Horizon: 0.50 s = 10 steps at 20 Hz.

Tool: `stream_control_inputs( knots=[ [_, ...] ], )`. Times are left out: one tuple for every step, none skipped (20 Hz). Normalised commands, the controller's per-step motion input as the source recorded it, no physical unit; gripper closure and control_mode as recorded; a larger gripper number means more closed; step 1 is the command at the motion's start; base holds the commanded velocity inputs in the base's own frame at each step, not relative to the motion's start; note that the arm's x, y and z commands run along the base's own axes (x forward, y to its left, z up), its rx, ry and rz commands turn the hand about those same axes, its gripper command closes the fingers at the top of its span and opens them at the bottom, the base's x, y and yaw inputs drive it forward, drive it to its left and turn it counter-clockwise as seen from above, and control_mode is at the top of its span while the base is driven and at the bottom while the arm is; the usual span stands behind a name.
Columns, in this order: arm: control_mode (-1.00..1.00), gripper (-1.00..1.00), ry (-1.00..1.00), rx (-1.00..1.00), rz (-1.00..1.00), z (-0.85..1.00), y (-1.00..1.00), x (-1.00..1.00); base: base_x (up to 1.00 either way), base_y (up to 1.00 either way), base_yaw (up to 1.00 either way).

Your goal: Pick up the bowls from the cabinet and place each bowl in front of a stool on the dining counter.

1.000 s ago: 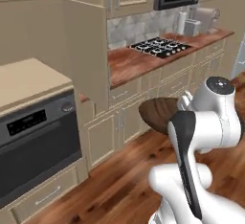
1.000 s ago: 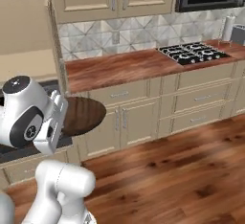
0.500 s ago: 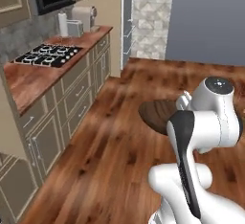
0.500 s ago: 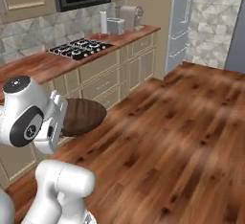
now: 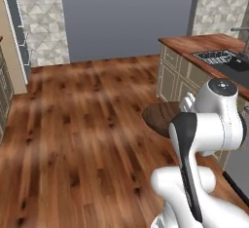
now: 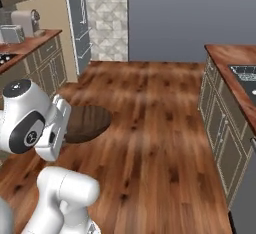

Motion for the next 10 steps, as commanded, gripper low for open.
stream_control_inputs(
  knots=[
    [1.0,1.0,0.0,0.0,0.0,0.0,0.0,0.0,0.46,-0.23,-0.31],
    [1.0,1.0,0.0,0.0,0.0,0.0,0.0,0.0,0.42,-0.31,-0.16],
    [1.0,1.0,0.0,0.0,0.0,0.0,0.0,0.0,0.27,-0.32,-0.06],
    [1.0,1.0,0.0,0.0,0.0,0.0,0.0,0.0,0.14,-0.34,-0.03],
    [1.0,1.0,0.0,0.0,0.0,0.0,0.0,0.0,0.0,-0.34,-0.01],
    [1.0,1.0,0.0,0.0,0.0,0.0,0.0,0.0,0.0,-0.37,-0.04],
    [1.0,1.0,0.0,0.0,0.0,0.0,0.0,0.0,0.0,-0.44,-0.07],
    [1.0,1.0,0.0,0.0,0.0,0.0,0.0,0.0,-0.07,-0.57,-0.1],
    [1.0,1.0,0.0,0.0,0.0,0.0,0.0,0.0,-0.16,-0.64,-0.11],
    [1.0,1.0,0.0,0.0,0.0,0.0,0.0,0.0,-0.17,-0.71,-0.12]
  ],
)
